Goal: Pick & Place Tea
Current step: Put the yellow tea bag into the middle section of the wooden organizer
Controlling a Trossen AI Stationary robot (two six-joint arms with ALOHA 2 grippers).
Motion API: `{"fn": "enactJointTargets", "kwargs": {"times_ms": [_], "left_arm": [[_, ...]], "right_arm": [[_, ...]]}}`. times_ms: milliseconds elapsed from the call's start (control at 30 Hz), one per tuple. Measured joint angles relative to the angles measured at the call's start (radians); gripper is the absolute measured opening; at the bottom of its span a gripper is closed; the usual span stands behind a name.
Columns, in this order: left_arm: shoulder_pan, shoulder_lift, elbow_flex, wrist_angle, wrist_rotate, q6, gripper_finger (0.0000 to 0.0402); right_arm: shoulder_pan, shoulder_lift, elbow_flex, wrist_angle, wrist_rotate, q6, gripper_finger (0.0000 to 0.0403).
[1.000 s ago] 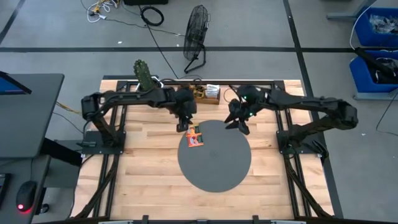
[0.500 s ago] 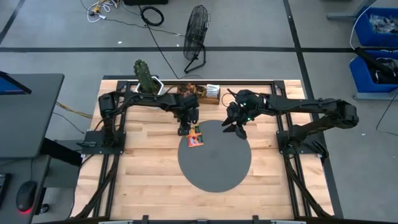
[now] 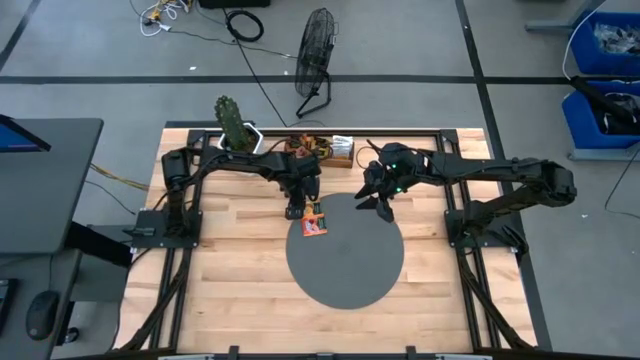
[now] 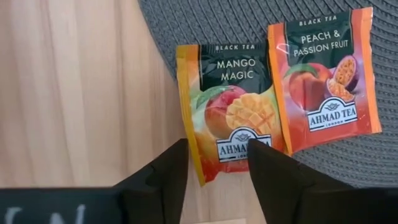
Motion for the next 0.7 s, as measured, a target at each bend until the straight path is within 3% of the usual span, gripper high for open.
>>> {"fn": "enactJointTargets", "kwargs": {"times_ms": [400,700], "left_arm": [[-0.002,0.038,0.004,0.005,0.017,-0.052,0.0117],[-0.001,-0.023,-0.002,-0.032,-0.048,-0.087,0.0011]], "right_arm": [[0.000,0.000,0.000,0.006,0.026,0.023,0.0168],[0.000,0.000,0.000,0.024,0.026,0.023,0.0168]]}}
